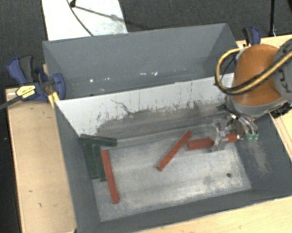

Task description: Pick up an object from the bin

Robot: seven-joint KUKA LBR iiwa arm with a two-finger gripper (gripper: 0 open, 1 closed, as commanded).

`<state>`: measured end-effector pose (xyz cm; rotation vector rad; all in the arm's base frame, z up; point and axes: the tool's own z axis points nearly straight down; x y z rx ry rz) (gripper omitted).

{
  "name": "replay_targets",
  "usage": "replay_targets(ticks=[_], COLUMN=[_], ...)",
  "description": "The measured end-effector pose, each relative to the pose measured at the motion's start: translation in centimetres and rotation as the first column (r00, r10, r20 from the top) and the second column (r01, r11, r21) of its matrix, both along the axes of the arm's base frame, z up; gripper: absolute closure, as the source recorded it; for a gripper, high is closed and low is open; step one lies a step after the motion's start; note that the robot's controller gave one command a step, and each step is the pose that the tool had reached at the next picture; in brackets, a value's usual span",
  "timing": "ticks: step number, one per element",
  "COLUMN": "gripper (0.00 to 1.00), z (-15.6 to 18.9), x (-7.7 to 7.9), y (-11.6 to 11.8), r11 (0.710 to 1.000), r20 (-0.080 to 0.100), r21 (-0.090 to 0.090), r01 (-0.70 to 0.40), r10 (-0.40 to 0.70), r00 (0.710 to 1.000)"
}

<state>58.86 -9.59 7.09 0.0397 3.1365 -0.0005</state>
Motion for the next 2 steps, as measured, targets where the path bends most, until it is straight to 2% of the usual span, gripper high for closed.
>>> replay_targets(ticks=[1, 2], gripper=[1.00, 1.00], z=[12.7, 27.2], x=[0.5, -2.2], y=[-1.9, -4.9], r11=[1.000, 0.990], r20=[0.007, 0.008], r21=[-0.002, -0.005], r01=[0.002, -0.143], r10=[-0.002, 0.143], r00=[1.000, 0.990])
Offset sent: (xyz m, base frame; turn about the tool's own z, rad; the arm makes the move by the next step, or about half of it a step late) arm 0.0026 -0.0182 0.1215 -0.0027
